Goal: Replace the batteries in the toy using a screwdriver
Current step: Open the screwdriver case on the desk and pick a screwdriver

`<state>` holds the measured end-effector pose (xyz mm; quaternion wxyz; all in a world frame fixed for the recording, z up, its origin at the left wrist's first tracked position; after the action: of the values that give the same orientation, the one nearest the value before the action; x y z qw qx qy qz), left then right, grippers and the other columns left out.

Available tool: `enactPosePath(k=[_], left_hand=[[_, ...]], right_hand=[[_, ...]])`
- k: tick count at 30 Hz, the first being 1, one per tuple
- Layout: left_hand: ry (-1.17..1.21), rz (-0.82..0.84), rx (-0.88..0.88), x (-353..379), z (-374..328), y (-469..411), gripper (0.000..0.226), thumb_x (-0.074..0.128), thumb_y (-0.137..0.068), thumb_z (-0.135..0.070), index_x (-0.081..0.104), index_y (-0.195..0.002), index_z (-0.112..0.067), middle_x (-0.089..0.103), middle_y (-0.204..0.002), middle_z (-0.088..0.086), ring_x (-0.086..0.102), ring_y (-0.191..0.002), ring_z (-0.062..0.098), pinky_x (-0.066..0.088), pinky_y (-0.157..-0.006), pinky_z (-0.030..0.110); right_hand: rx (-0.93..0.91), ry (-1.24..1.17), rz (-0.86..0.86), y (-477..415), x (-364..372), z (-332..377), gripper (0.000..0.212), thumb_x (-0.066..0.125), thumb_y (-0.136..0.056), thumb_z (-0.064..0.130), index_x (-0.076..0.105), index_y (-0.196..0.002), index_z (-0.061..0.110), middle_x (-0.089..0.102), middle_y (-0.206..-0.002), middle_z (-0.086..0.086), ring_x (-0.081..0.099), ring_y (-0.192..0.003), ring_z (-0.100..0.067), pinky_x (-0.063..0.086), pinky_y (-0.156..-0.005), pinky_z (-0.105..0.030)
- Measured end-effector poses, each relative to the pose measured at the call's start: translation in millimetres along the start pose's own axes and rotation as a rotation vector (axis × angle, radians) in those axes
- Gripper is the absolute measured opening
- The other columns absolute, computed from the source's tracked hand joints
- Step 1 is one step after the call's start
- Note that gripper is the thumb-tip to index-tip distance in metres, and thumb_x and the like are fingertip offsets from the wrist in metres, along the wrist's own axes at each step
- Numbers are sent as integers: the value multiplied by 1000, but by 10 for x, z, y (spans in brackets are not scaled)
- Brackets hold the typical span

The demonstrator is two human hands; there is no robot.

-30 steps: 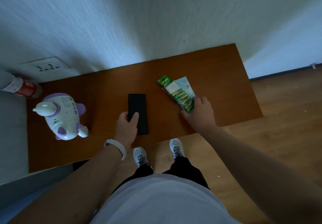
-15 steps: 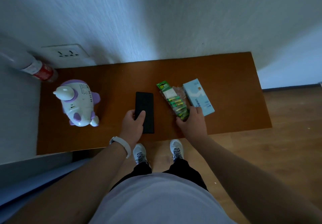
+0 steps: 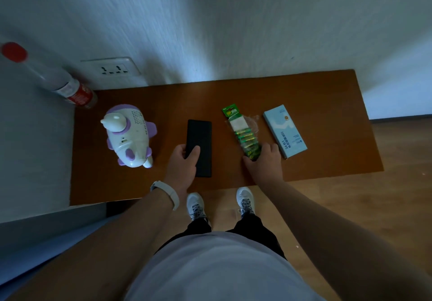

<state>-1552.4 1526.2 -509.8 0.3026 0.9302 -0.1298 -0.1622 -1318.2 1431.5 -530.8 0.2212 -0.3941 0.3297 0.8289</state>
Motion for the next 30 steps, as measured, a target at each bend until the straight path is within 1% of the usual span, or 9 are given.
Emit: enactPosePath(k=[3, 6, 9, 11, 16, 21, 24, 27, 30], left_hand=[[15, 18, 17, 19, -125, 32, 22, 55, -101, -37, 53, -117, -24, 65, -111, 0, 64, -102, 19, 54, -95, 47], [56, 44, 40, 57, -296, 88, 19, 55, -101, -36, 54, -116, -24, 65, -111, 2, 65, -102, 20, 56, -93, 46], [86, 70, 65, 102, -473, 167, 16, 53, -102, -34, 56, -114, -23, 65, -113, 6, 65, -102, 24, 57, -91, 46], [115, 86, 67, 128, -581, 231, 12, 52, -103, -33, 56, -110, -25, 65, -114, 9, 66, -102, 26, 56, -91, 49], [216, 121, 76, 205, -870, 431, 19, 48, -105, -30, 58, -118, -20, 67, -113, 9, 68, -100, 24, 56, -78, 38], [302, 142, 166, 253, -1223, 681, 20, 49, -104, -27, 62, -115, -17, 71, -108, 9, 72, -91, 19, 57, -67, 28], [301, 109, 221, 243, -1378, 774, 26, 48, -103, -36, 64, -111, -17, 72, -104, 10, 73, -88, 20, 59, -68, 32], [287, 86, 255, 222, -1477, 852, 37, 49, -99, -47, 67, -106, -16, 74, -99, 9, 73, -88, 24, 62, -76, 44], [263, 84, 285, 208, -1530, 925, 36, 50, -98, -46, 68, -103, -15, 74, -95, 7, 74, -87, 22, 62, -76, 42]], right_hand=[[0, 17, 1, 65, -105, 40, 60, 71, -84, 42, 48, -128, 10, 45, -126, -10, 46, -118, -28, 46, -96, -41], [-28, -61, -6, 154, -262, 173, 48, 66, -89, 37, 52, -127, 11, 49, -123, -7, 51, -113, -24, 47, -86, -35], [-53, -197, 66, 262, -376, 377, 27, 62, -93, 34, 58, -115, 19, 59, -103, 3, 59, -87, -14, 43, -66, -25], [-90, -286, 141, 347, -446, 564, 18, 60, -94, 35, 60, -107, 22, 61, -89, 5, 57, -73, -10, 44, -60, -26], [-171, -460, 274, 533, -717, 1074, 22, 51, -98, 46, 62, -97, 26, 66, -86, -5, 59, -69, -14, 47, -62, -31], [-209, -599, 357, 659, -939, 1402, 31, 48, -99, 47, 63, -96, 20, 70, -88, -9, 64, -71, -18, 50, -61, -29], [-216, -656, 323, 666, -1058, 1483, 30, 50, -99, 46, 62, -94, 18, 68, -81, -1, 67, -67, -10, 54, -57, -24], [-247, -661, 306, 693, -1147, 1526, 34, 49, -98, 47, 62, -92, 16, 68, -76, 0, 66, -63, -11, 53, -54, -23], [-246, -671, 298, 719, -1206, 1527, 36, 48, -98, 49, 63, -91, 16, 68, -75, -1, 66, -62, -10, 51, -53, -20]])
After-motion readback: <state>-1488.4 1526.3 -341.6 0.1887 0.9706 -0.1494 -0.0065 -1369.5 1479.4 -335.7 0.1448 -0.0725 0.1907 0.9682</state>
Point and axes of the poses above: each hand's wrist, its own y-axis away from the middle knuckle, its own x-axis out of the palm, z = x × y, the point moved 8 cm from there along -y, towards the middle knuckle
